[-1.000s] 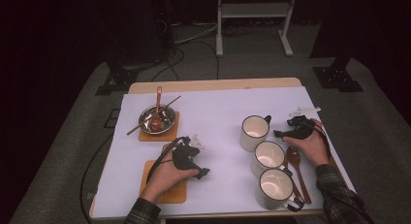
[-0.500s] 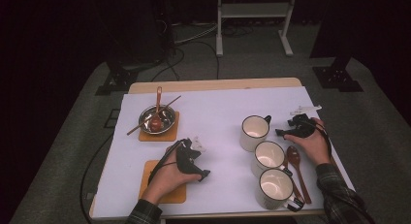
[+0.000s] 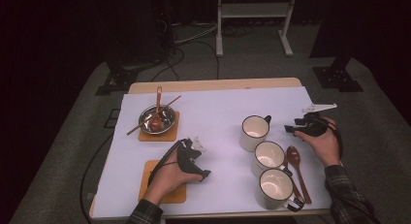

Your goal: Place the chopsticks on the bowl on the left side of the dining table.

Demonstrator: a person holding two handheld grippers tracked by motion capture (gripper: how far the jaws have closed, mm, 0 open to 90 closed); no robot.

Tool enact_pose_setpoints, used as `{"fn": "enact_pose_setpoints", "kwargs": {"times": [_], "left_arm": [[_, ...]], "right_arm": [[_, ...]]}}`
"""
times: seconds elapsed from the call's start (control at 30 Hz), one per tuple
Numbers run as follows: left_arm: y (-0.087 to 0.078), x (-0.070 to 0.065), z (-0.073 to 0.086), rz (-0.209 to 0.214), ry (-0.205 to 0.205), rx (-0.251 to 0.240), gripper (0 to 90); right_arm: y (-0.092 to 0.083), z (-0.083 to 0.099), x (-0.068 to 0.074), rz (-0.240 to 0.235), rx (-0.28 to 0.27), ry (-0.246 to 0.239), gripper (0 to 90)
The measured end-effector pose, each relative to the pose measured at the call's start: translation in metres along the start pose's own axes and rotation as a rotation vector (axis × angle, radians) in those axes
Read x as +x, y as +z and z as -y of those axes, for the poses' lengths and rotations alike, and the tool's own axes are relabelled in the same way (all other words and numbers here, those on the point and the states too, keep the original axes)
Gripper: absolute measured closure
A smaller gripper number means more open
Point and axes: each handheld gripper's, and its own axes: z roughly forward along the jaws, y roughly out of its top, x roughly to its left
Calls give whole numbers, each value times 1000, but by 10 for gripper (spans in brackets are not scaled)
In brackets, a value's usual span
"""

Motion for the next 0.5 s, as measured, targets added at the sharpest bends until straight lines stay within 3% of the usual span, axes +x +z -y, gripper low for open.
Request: {"fn": "enact_pose_setpoints", "kwargs": {"times": [0.3,0.5], "left_arm": [[0,0,0,-1,-2,4,56],[0,-1,0,-3,-11,-4,56]], "right_arm": [[-20,8,-8,44,3,-9,468],[-30,17,-18,72,15,13,512]]}}
